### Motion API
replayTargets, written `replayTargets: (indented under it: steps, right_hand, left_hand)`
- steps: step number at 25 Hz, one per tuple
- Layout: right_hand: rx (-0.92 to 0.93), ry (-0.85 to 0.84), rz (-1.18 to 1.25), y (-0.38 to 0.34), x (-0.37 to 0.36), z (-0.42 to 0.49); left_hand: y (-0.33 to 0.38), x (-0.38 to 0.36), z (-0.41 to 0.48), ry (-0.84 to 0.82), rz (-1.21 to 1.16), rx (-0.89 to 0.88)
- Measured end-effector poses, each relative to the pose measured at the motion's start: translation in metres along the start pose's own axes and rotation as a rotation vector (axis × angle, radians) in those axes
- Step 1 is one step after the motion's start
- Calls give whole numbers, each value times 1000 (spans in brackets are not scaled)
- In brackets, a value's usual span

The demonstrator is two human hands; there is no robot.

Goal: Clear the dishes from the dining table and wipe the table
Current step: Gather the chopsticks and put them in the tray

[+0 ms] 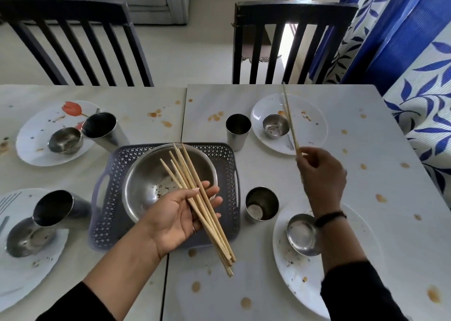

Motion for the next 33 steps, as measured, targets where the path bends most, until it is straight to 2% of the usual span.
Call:
replayTargets:
  steps: [3, 5, 10, 12, 21, 26, 28, 30, 33]
  right_hand:
    - [218, -143, 188, -48, 11, -89]
    - [389, -212, 178, -78, 4, -135]
    - [832, -67, -68, -119, -20, -206]
    - [956, -60, -109, -122, -33, -226]
    - [1025, -198, -139, -143, -78, -253]
    - [1229, -219, -143, -143, -89, -262]
    - [1241, -218, -87, -136, -91, -248]
    - [1219, -252, -188, -125, -100, -224]
    - [1272, -411, -553, -111, -126, -203]
  left_hand:
    - [-2, 10, -10, -18, -4, -8]
    - [-2, 16, -18, -14, 14, -32]
    - [0, 39, -41, 43, -26, -88]
    - [4, 52, -48, 78, -63, -100]
    - [19, 92, -58, 165, -257, -231]
    - [37, 106, -50, 286, -183, -303]
    - [52, 117, -50, 307, -89, -310]
    - [66, 131, -50, 355, 32, -308]
    - [80, 148, -49, 447, 172, -310]
Point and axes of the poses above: each hand's wrist, its own z-axis towards the middle knuckle, its own x-axis out of the back of the hand, y = z × x, the point moved 5 cm from there along z, towards the middle knuckle, and after that the axes turned 6 degrees about -z, right-handed, at the moved point
